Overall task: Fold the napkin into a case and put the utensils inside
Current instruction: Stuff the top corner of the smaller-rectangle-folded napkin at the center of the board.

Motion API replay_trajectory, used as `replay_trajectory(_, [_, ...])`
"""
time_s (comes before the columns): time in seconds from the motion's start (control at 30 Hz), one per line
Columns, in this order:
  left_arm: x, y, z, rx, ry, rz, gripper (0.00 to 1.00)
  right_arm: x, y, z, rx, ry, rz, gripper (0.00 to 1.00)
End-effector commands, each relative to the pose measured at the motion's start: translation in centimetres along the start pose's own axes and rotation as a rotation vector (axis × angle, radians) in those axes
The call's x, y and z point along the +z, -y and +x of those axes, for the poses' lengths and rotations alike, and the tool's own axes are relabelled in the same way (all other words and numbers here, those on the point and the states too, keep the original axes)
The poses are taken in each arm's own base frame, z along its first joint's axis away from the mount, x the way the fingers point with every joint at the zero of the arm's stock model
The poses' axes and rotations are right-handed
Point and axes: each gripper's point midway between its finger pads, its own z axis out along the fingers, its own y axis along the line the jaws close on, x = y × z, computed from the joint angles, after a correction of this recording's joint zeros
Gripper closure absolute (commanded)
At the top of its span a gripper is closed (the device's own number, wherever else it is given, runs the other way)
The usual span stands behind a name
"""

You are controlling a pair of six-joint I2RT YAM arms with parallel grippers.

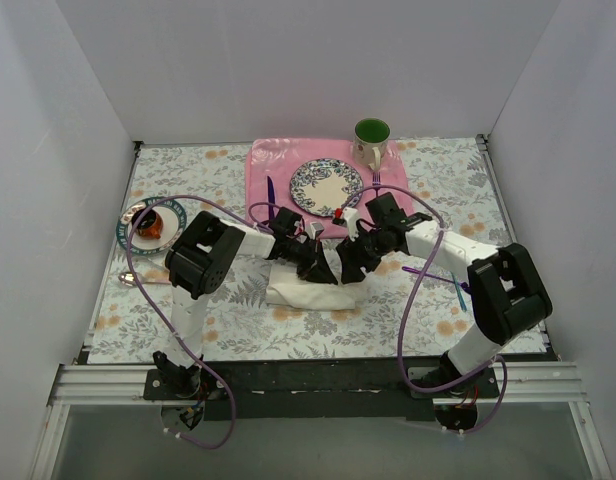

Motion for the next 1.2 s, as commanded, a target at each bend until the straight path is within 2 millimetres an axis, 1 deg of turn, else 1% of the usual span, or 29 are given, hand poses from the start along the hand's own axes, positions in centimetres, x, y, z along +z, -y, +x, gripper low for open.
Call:
replay_trajectory(0.0, [-0.3, -1.7, -0.3, -0.055, 0.03, -0.057, 1.0, -1.1, 0.5, -1.7, -0.103, 0.055, 0.051, 0.25])
replay_trajectory(0.07, [-0.4, -1.7, -0.2, -0.054, 0.03, -0.057, 1.0, -0.9, 0.8, -1.5, -0.115, 0.039, 0.07, 0.27])
replay_trajectory(0.1, [-0.4, -1.7, -0.2, -0.049, 0.032, -0.057, 1.0, -0.8, 1.0, -1.4, -0.126, 0.027, 0.082, 0.31])
replay_trajectory(0.13, [-0.5, -1.7, -0.2, -0.052, 0.032, -0.056, 1.0, -0.7, 0.8, -1.4, -0.139, 0.02, 0.081, 0.33])
replay_trajectory(0.17, [-0.5, -1.6, -0.3, -0.049, 0.034, -0.056, 1.0, -0.5, 1.1, -1.2, -0.144, 0.009, 0.094, 0.35])
replay_trajectory(0.2, [-0.5, -1.6, -0.3, -0.048, 0.034, -0.056, 1.0, -0.3, 1.0, -1.0, -0.153, -0.003, 0.095, 0.39])
replay_trajectory(0.27, [-0.5, -1.5, -0.3, -0.047, 0.034, -0.054, 1.0, -0.1, 1.3, -0.9, -0.167, -0.016, 0.115, 0.43])
replay_trajectory(0.33, [-0.5, -1.4, -0.4, -0.043, 0.037, -0.055, 1.0, 0.0, 1.2, -1.1, -0.187, -0.015, 0.122, 0.43])
replay_trajectory(0.43, [-0.5, -1.5, -0.3, -0.043, 0.036, -0.057, 1.0, 0.2, 0.9, -0.8, -0.194, -0.022, 0.12, 0.42])
replay_trajectory(0.5, [-0.6, -1.4, -0.3, -0.043, 0.037, -0.057, 1.0, 0.6, 1.0, -0.3, -0.211, -0.044, 0.144, 0.42])
replay_trajectory(0.53, [-0.6, -1.4, -0.3, -0.044, 0.038, -0.056, 1.0, 0.7, 1.2, -0.2, -0.222, -0.048, 0.165, 0.42])
replay_trajectory(0.57, [-0.6, -1.4, -0.2, -0.043, 0.035, -0.056, 1.0, 0.5, 2.0, -0.4, -0.24, -0.047, 0.226, 0.41])
replay_trajectory(0.63, [-0.6, -1.4, -0.3, -0.044, 0.037, -0.055, 1.0, 0.8, 2.0, -0.5, -0.272, -0.05, 0.27, 0.39])
replay_trajectory(0.67, [-0.6, -1.5, -0.2, -0.044, 0.034, -0.057, 1.0, 0.6, 2.5, -1.0, -0.287, -0.04, 0.317, 0.39])
replay_trajectory(0.73, [-0.6, -1.5, -0.2, -0.045, 0.033, -0.056, 1.0, 0.8, 2.4, -1.1, -0.306, -0.043, 0.343, 0.44])
replay_trajectory(0.77, [-0.6, -1.4, -0.1, -0.045, 0.033, -0.056, 1.0, 0.8, 2.8, -0.9, -0.311, -0.055, 0.372, 0.44])
replay_trajectory(0.8, [-0.6, -1.5, -0.2, -0.046, 0.034, -0.056, 1.0, 1.1, 2.6, -0.8, -0.323, -0.062, 0.374, 0.45])
replay_trajectory(0.87, [-0.6, -1.5, -0.2, -0.047, 0.035, -0.059, 1.0, 1.1, 3.0, -0.2, -0.323, -0.08, 0.4, 0.47])
replay_trajectory(0.9, [-0.6, -1.4, -0.1, -0.045, 0.035, -0.059, 1.0, 1.0, 3.5, -0.4, -0.333, -0.075, 0.441, 0.51])
replay_trajectory(0.97, [-0.7, -1.5, -0.2, -0.046, 0.037, -0.06, 1.0, 0.4, 4.4, -0.3, -0.343, -0.076, 0.514, 0.55])
replay_trajectory(1.0, [-0.7, -1.5, -0.1, -0.046, 0.038, -0.061, 1.0, 0.2, 4.6, -0.4, -0.348, -0.071, 0.535, 0.58])
replay_trajectory(1.03, [-0.7, -1.6, 0.0, -0.049, 0.037, -0.063, 1.0, 0.0, 4.8, -0.7, -0.362, -0.061, 0.558, 0.59])
replay_trajectory(1.07, [-0.8, -1.7, 0.0, -0.05, 0.038, -0.062, 1.0, -0.3, 5.2, -0.6, -0.368, -0.065, 0.587, 0.6])
replay_trajectory(1.1, [-0.7, -1.7, 0.1, -0.052, 0.037, -0.064, 1.0, -0.3, 5.0, -0.5, -0.38, -0.064, 0.59, 0.63])
replay_trajectory(1.17, [-0.7, -1.7, 0.0, -0.051, 0.037, -0.061, 1.0, -0.4, 4.6, -0.6, -0.401, -0.056, 0.578, 0.65])
